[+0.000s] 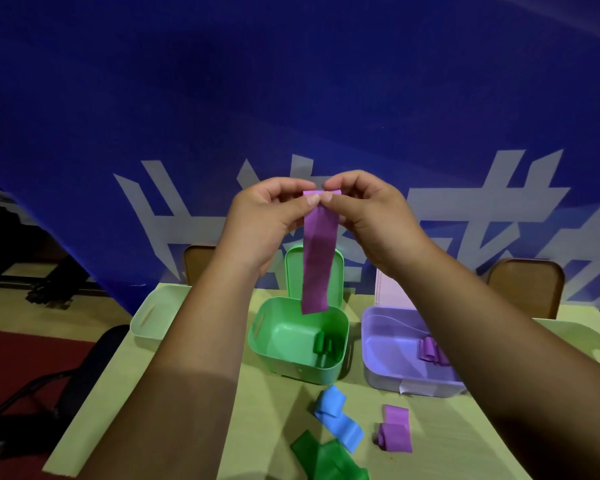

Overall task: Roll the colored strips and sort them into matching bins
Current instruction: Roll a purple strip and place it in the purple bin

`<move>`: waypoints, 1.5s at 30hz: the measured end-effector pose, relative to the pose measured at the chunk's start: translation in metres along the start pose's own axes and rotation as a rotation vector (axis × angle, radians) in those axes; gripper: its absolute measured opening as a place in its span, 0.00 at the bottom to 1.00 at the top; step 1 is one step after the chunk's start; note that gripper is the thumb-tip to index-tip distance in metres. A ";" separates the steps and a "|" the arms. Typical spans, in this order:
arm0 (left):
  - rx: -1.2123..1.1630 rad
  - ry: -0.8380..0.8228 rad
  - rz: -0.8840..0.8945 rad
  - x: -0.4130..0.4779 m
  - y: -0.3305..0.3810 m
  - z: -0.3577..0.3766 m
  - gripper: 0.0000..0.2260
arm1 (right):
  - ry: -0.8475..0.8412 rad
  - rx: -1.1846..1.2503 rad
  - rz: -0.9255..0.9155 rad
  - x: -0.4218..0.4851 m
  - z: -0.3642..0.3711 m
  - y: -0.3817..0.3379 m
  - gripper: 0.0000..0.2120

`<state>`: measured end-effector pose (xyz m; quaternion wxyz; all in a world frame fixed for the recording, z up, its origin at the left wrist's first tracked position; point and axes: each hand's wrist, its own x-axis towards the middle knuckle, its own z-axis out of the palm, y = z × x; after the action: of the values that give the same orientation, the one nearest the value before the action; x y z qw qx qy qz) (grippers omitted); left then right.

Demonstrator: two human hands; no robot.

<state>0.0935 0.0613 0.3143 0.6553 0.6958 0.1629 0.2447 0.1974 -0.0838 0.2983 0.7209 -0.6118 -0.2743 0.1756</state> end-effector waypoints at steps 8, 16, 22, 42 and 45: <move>0.113 0.012 0.076 -0.004 0.006 0.000 0.09 | 0.037 -0.154 -0.020 -0.005 -0.002 -0.007 0.07; 0.024 -0.019 0.003 -0.005 0.001 0.000 0.08 | 0.074 -0.194 -0.048 -0.008 -0.002 -0.008 0.04; 0.049 0.016 -0.001 -0.004 0.001 0.004 0.09 | 0.055 -0.119 -0.038 -0.008 -0.001 -0.004 0.06; -0.028 -0.002 -0.030 0.001 -0.003 0.001 0.08 | 0.091 -0.179 -0.055 -0.005 -0.001 -0.006 0.06; 0.004 0.022 -0.004 0.004 -0.002 0.001 0.09 | 0.087 -0.109 -0.039 -0.003 0.000 -0.004 0.07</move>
<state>0.0974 0.0630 0.3127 0.6525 0.6942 0.1717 0.2508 0.1948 -0.0864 0.3014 0.7010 -0.6518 -0.2637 0.1196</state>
